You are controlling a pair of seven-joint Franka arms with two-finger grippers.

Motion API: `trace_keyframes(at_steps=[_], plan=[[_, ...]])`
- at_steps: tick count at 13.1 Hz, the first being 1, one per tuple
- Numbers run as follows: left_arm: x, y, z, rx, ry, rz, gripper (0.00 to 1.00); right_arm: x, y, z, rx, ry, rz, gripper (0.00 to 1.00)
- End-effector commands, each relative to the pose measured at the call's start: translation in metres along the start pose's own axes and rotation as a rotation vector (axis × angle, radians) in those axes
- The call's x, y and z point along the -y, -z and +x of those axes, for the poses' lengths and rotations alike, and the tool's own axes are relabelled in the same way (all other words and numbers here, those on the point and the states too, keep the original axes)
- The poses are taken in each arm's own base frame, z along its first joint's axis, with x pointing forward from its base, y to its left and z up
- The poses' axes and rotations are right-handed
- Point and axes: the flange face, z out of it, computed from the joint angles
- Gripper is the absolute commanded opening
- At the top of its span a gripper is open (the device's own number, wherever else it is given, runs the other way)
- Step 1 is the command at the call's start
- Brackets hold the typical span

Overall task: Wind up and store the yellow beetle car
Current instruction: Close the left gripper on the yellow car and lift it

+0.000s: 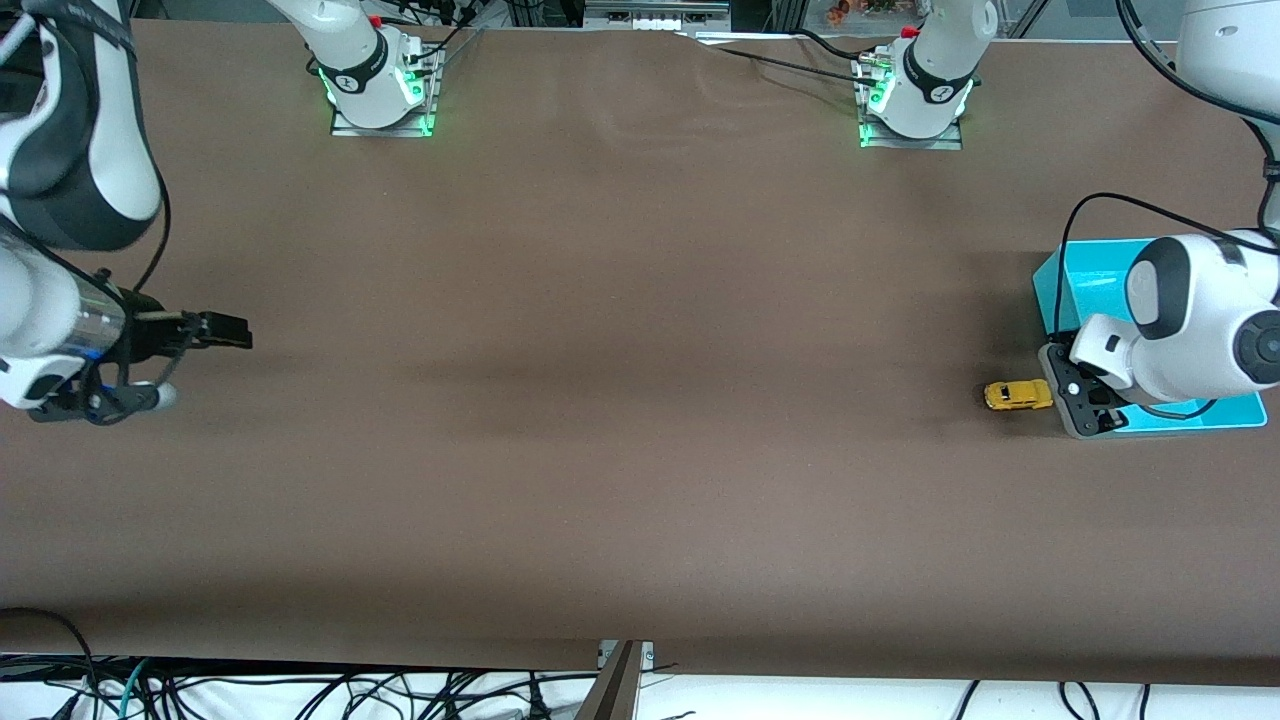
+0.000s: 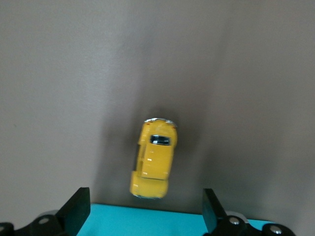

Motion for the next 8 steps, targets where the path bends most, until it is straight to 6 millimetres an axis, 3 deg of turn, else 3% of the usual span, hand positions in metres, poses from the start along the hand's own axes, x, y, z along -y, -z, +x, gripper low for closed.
trace_keyframes(at_steps=[1,5,7,8], plan=[[-0.012,-0.033,-0.001,0.012,-0.119,0.066,1.0,0.016,0.037,-0.014,-0.022,0.02,-0.057,1.0],[-0.027,-0.081,-0.01,0.005,-0.129,0.084,1.0,-0.003,0.065,-0.026,-0.071,-0.021,-0.089,1.0],[-0.034,-0.089,-0.008,-0.003,-0.136,0.111,0.96,-0.005,0.073,-0.022,-0.133,-0.018,-0.097,1.0],[-0.035,-0.089,-0.007,-0.004,-0.137,0.113,0.56,-0.004,0.082,-0.028,-0.147,-0.018,-0.094,1.0]])
